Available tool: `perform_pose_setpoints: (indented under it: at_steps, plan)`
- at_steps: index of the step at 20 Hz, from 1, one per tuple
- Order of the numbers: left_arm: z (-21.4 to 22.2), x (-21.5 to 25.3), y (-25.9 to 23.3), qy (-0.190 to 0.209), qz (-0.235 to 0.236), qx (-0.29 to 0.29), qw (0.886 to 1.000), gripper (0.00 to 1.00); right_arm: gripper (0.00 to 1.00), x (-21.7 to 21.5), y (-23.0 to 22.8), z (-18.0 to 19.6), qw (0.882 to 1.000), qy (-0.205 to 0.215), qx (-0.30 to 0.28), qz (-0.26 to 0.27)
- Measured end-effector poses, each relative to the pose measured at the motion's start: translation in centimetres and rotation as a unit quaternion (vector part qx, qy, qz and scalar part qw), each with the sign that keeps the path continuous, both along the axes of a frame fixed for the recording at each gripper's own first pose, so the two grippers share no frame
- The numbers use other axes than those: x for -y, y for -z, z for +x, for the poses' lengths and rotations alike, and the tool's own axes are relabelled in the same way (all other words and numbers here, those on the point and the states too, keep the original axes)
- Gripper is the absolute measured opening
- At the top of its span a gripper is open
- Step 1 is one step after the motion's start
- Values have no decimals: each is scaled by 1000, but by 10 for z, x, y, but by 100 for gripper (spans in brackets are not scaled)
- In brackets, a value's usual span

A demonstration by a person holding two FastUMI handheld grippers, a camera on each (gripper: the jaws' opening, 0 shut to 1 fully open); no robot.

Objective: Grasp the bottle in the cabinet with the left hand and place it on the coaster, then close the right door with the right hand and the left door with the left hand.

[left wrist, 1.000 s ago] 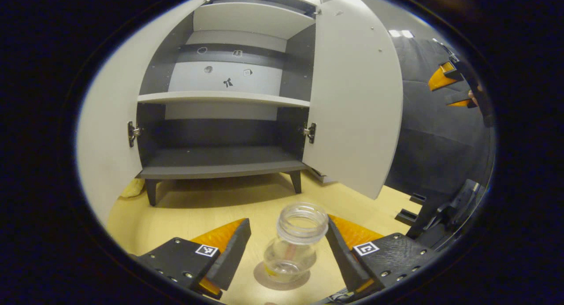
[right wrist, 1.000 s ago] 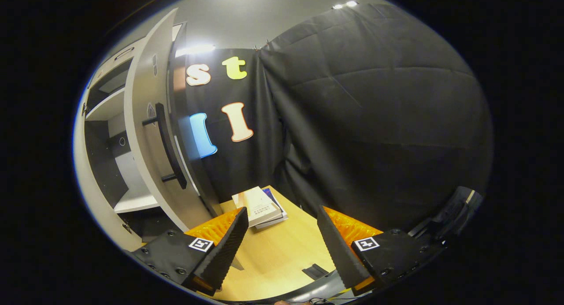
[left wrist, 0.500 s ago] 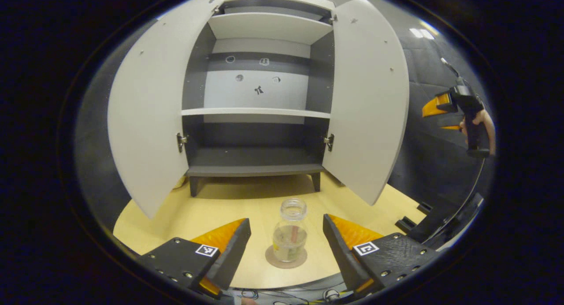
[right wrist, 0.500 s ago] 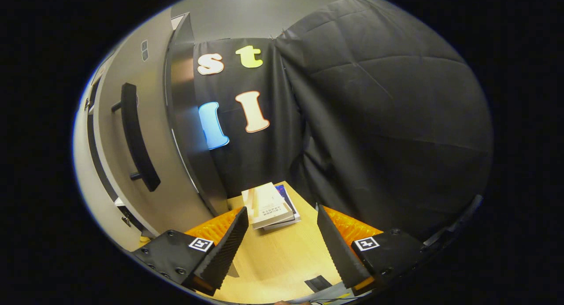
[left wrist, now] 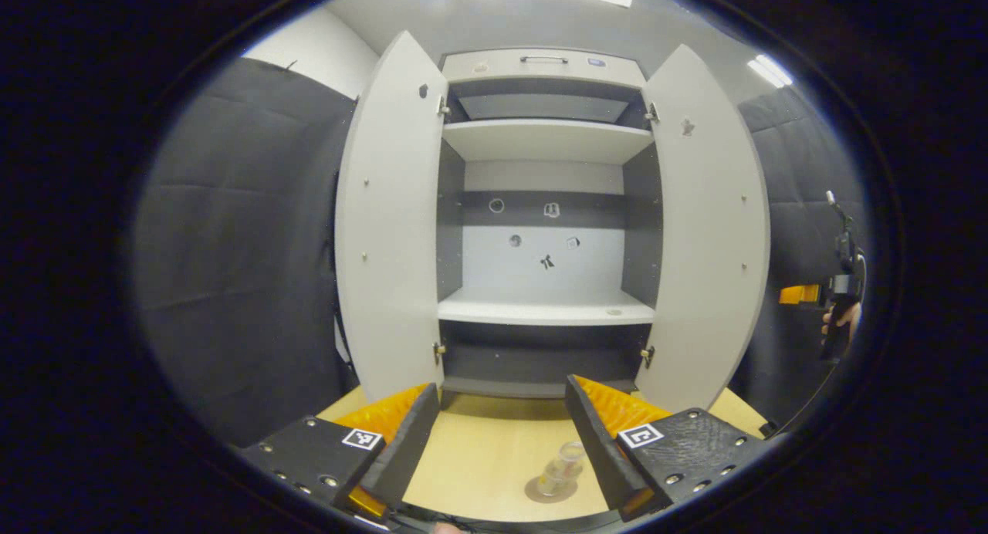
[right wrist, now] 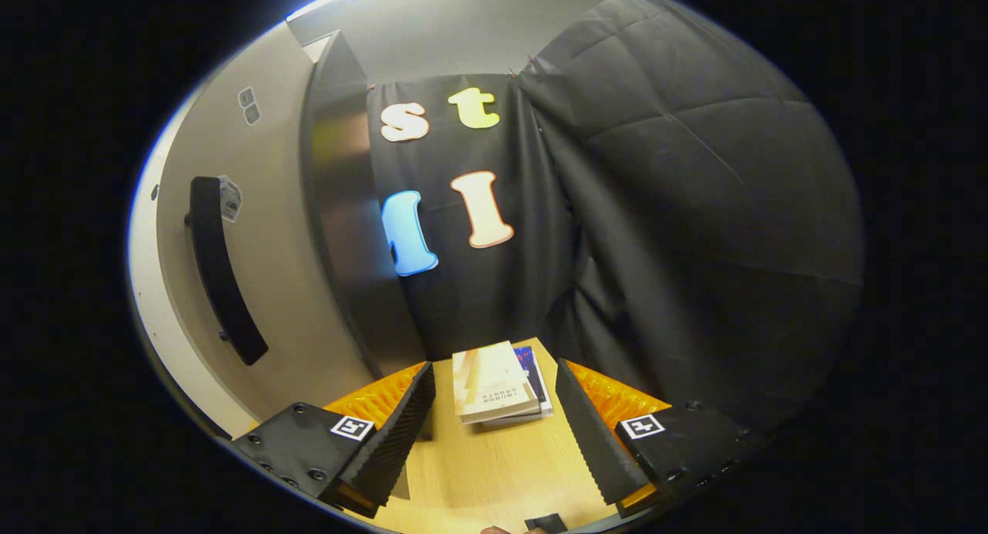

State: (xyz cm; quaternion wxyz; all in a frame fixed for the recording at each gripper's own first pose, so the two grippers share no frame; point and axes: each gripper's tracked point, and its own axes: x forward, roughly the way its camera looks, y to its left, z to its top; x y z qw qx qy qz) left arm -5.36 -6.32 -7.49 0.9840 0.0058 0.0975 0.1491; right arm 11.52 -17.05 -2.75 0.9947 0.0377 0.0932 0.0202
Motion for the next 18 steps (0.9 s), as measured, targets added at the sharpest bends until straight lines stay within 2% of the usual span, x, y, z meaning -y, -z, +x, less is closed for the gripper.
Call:
perform_pose_setpoints:
  at_steps: [1,2,6,7,9,10,11,12,14,17,18]
  plan:
    - [0,-6,-12,-22,8,0,1000,95,100,-3,-7,2,1000,-12,8,-1]
    - [-2,-9,-23,-36,10,3,999,95,97,-9,-14,3,1000,-23,17,1]
    - [10,-14,-62,-47,-2,24,999,94,100,-26,-46,11,997,-54,50,-2]
    - [13,-19,-68,-53,3,22,998,100,100,-31,-53,12,997,-61,55,-7]
    - [19,-30,-79,-61,8,24,998,100,100,-40,-65,11,995,-72,61,-22]
    - [24,-33,-84,-58,5,29,998,100,100,-45,-73,11,995,-78,63,-27]
    - [29,-36,-89,-54,0,37,998,88,96,-51,-81,11,994,-85,65,-28]
    - [32,-40,-92,-49,-7,45,998,100,100,-62,-88,11,993,-96,66,-26]
    - [36,-46,-92,-38,-19,54,998,100,96,-74,-97,12,992,-106,61,-25]
    - [37,-61,-91,-30,-19,58,998,100,100,-94,-110,11,991,-113,68,-37]
    - [36,-67,-88,-29,-22,57,998,100,96,-100,-109,11,990,-113,69,-44]
